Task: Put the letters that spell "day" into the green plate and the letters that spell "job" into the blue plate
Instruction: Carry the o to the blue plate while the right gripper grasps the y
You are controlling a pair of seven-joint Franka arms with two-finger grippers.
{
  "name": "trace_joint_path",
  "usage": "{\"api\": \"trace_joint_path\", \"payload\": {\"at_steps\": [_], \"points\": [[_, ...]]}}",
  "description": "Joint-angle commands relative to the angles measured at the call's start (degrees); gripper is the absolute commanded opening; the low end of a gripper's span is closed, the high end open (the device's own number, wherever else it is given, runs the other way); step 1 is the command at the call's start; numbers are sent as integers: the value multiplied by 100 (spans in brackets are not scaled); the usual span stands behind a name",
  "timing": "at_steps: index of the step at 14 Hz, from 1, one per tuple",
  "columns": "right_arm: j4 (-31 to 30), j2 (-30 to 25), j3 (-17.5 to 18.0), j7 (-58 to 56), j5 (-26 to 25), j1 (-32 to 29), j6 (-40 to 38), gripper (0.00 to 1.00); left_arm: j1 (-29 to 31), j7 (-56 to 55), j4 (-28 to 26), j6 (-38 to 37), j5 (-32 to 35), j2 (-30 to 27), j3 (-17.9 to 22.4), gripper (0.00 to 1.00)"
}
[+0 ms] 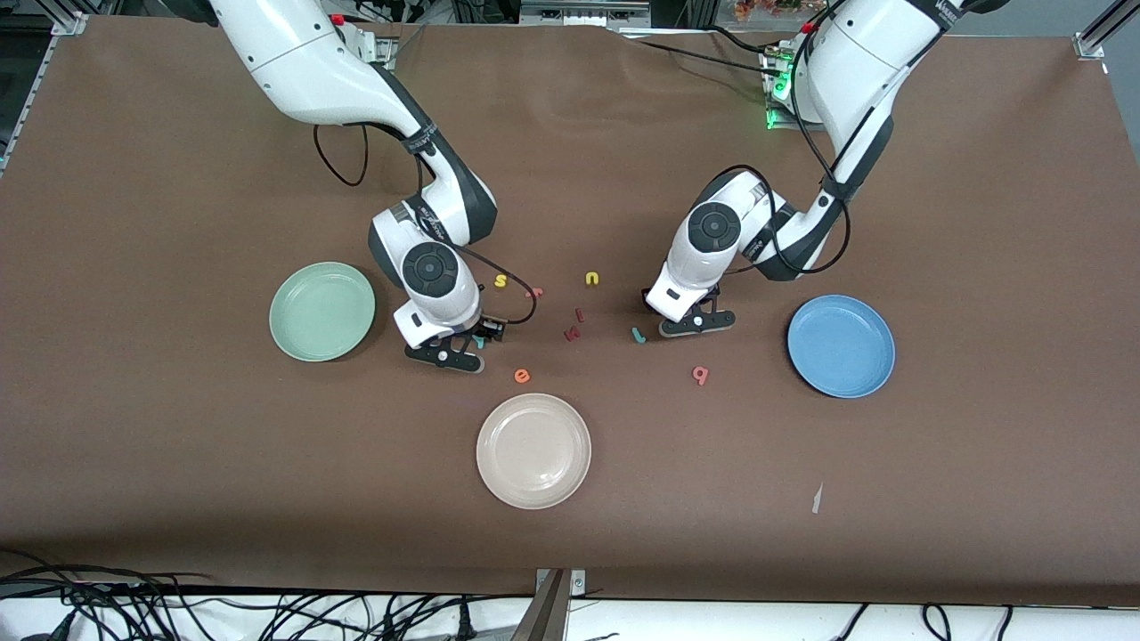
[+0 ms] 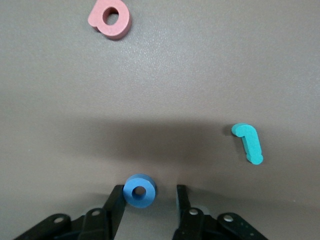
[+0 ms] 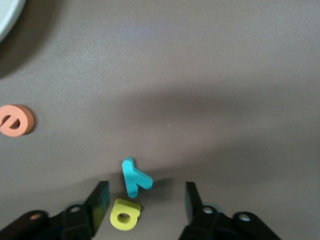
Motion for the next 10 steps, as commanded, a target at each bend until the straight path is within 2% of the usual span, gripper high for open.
{"api": "trace_joint_path", "payload": {"at_steps": [1,3,5,8,10], "points": [[91,137,0,38,-6,38,165,64,22,68,58,-83,234,86,44,36],[91,181,0,38,-33,47,174,56,22,103,49,-83,234,86,44,23],[100,199,0,38,-42,47,200,52,22,112,49,-83,243,86,52,13],[91,234,0,38,-42,56,288,34,57,322,110,-327,234,7,52,8],[91,234,0,29,-42,56,288,24,170,742,407,-1133,226,-204,44,8]]}}
